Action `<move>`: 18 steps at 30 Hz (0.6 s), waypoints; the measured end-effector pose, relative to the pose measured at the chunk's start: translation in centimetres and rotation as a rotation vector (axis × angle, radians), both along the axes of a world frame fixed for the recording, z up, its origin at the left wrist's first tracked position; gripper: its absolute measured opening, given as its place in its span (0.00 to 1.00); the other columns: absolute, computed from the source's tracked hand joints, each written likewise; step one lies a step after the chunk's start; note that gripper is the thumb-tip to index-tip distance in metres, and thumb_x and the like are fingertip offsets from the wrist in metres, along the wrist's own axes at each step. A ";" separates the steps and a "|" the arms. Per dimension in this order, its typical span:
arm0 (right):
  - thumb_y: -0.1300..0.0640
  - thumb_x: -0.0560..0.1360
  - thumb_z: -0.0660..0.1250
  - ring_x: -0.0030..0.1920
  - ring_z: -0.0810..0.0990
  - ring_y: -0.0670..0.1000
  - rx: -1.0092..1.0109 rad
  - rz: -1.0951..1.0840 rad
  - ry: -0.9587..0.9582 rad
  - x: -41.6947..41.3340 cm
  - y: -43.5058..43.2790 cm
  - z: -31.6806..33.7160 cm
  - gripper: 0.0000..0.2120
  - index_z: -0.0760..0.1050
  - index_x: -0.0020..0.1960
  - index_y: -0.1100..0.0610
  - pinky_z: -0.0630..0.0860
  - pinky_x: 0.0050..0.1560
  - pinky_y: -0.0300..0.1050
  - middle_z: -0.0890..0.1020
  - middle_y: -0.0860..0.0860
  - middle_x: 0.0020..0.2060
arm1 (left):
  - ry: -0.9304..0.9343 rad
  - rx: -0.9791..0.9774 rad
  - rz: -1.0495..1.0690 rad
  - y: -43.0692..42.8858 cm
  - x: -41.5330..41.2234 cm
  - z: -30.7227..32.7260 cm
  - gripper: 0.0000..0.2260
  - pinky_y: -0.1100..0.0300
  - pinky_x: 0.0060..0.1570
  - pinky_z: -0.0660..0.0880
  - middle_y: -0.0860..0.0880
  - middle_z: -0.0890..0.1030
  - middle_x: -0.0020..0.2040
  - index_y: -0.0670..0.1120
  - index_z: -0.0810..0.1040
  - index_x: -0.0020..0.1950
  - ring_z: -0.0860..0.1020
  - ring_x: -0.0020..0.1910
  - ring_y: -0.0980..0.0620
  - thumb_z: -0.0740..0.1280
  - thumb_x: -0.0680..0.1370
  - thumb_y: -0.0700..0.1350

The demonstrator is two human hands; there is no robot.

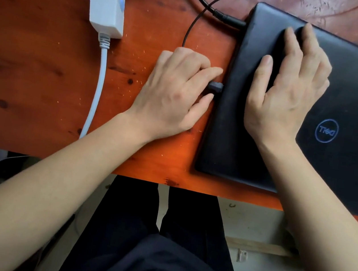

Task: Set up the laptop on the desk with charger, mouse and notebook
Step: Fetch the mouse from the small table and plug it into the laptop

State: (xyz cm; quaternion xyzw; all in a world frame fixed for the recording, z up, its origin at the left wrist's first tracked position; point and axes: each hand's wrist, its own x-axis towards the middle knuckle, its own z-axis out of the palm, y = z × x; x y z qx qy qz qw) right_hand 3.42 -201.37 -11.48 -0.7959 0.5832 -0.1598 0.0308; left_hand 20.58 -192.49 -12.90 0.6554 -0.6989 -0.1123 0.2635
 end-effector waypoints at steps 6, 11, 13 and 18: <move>0.51 0.82 0.58 0.70 0.70 0.58 0.009 0.002 -0.013 -0.1 -0.1 0.2 0.22 0.71 0.72 0.58 0.64 0.66 0.51 0.70 0.56 0.74 | -0.019 -0.017 0.003 -0.2 0.2 0.0 0.09 0.49 0.47 0.66 0.46 0.81 0.51 0.43 0.83 0.53 0.74 0.52 0.43 0.69 0.79 0.48; 0.50 0.81 0.58 0.70 0.70 0.58 0.022 0.001 -0.008 -0.1 -0.1 0.4 0.22 0.71 0.72 0.58 0.64 0.67 0.52 0.70 0.56 0.74 | -0.014 -0.020 -0.022 -0.4 0.3 -0.2 0.09 0.47 0.48 0.69 0.46 0.81 0.51 0.45 0.84 0.54 0.73 0.53 0.43 0.69 0.80 0.48; 0.50 0.81 0.58 0.70 0.70 0.59 0.034 0.004 -0.008 -0.1 -0.1 0.2 0.22 0.71 0.73 0.58 0.64 0.67 0.53 0.70 0.57 0.74 | -0.029 -0.010 -0.016 -0.3 0.0 -0.5 0.09 0.47 0.48 0.69 0.46 0.80 0.51 0.45 0.83 0.54 0.73 0.53 0.43 0.69 0.78 0.48; 0.50 0.81 0.58 0.71 0.69 0.58 0.048 0.004 -0.014 -0.1 -0.1 0.1 0.23 0.71 0.73 0.57 0.62 0.68 0.54 0.70 0.57 0.74 | -0.045 0.045 0.020 -0.3 -0.7 0.3 0.10 0.48 0.47 0.68 0.46 0.79 0.51 0.45 0.82 0.53 0.74 0.52 0.44 0.66 0.74 0.46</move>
